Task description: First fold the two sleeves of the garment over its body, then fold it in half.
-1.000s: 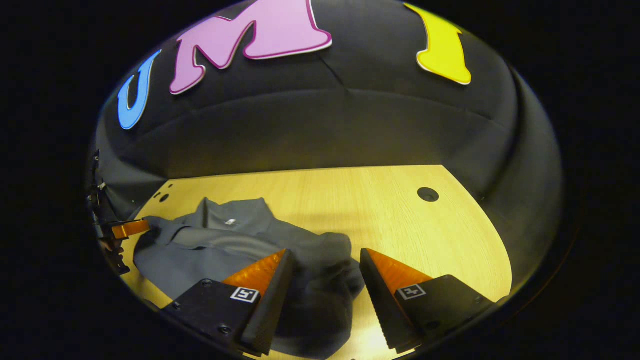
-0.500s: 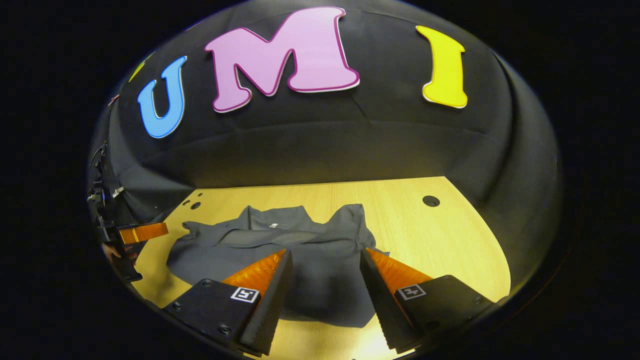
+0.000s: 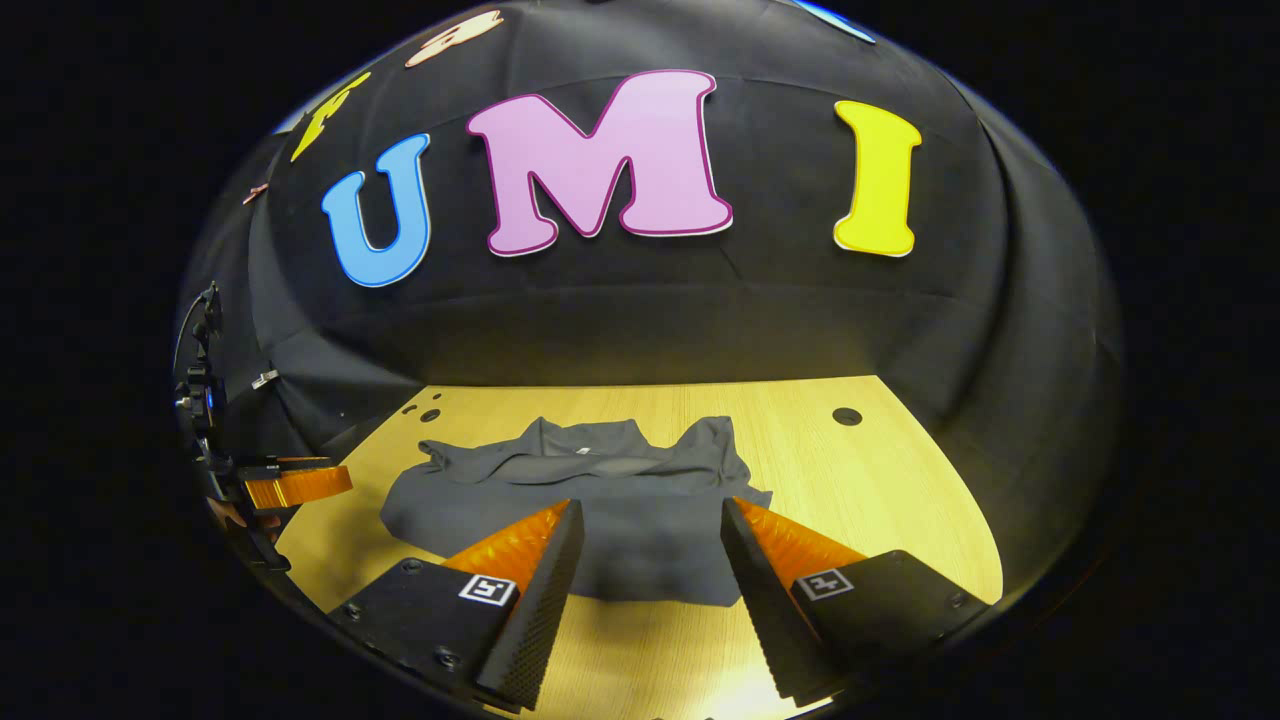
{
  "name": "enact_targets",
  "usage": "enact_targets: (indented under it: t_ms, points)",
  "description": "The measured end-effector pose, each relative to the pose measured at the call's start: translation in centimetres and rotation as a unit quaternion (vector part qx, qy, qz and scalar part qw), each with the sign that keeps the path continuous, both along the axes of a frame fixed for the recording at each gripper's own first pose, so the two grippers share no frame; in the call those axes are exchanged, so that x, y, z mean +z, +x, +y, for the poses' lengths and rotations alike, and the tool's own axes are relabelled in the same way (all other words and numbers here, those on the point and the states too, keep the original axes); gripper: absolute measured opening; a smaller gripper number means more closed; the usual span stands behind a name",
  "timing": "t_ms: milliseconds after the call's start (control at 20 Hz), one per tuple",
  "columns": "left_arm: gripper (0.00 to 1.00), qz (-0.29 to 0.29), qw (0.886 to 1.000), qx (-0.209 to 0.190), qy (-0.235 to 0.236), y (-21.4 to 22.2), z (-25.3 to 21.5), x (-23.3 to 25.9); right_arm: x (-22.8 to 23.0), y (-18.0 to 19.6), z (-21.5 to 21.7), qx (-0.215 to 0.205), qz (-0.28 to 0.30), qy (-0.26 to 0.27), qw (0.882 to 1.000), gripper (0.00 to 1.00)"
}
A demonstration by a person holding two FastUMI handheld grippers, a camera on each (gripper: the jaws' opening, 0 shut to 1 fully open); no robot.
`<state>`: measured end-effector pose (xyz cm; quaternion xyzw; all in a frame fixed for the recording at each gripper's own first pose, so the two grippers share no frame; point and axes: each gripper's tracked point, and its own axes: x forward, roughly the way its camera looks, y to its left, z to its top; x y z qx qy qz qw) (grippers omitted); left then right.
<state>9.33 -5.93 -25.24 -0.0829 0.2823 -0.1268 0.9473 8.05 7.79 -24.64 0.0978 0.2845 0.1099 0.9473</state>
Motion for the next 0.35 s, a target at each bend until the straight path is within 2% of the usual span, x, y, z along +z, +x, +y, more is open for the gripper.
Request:
enact_targets:
  t_ms: [250,350]
  points:
    - [0.85,0.016,1.0,0.022,-0.002,-3.3,0.4,-0.1,-0.2,-3.7,1.4,0.012,0.007,-0.002,1.0,0.89]
    - [0.85,0.02,1.0,0.023,0.004,-4.2,0.3,-0.3,-0.8,-5.2,1.9,0.026,0.014,-0.019,0.999,0.91]
